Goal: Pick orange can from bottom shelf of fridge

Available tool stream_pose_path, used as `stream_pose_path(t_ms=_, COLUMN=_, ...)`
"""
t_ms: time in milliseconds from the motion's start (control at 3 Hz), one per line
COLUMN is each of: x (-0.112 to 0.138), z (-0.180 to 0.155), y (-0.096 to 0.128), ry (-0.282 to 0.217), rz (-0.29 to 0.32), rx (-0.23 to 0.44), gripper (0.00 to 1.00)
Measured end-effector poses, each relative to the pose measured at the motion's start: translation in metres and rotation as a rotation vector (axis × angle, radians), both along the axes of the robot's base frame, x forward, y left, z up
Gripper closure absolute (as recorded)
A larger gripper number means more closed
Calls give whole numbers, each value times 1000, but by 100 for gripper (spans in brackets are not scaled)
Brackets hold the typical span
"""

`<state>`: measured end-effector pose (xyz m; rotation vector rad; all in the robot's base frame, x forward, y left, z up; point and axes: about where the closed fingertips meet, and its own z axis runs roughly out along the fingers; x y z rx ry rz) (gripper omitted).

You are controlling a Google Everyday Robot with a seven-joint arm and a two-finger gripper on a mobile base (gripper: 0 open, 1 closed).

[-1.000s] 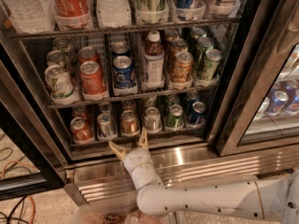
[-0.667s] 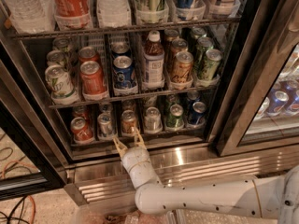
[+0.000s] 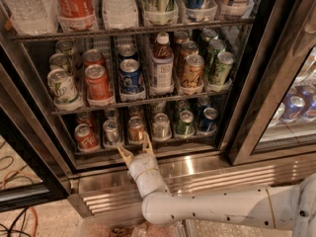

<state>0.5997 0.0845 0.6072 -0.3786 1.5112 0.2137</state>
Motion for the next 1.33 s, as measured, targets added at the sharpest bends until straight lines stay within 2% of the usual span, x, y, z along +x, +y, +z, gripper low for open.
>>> stream_pose_path(t_ms=667, x=15, z=3, y=-1, ry=3, rz=-29, rx=33, gripper=34)
stream_pose_path(t_ms=1333, x=37, z=-4, y=1, ry=13, rz=-43, rx=50, gripper=33)
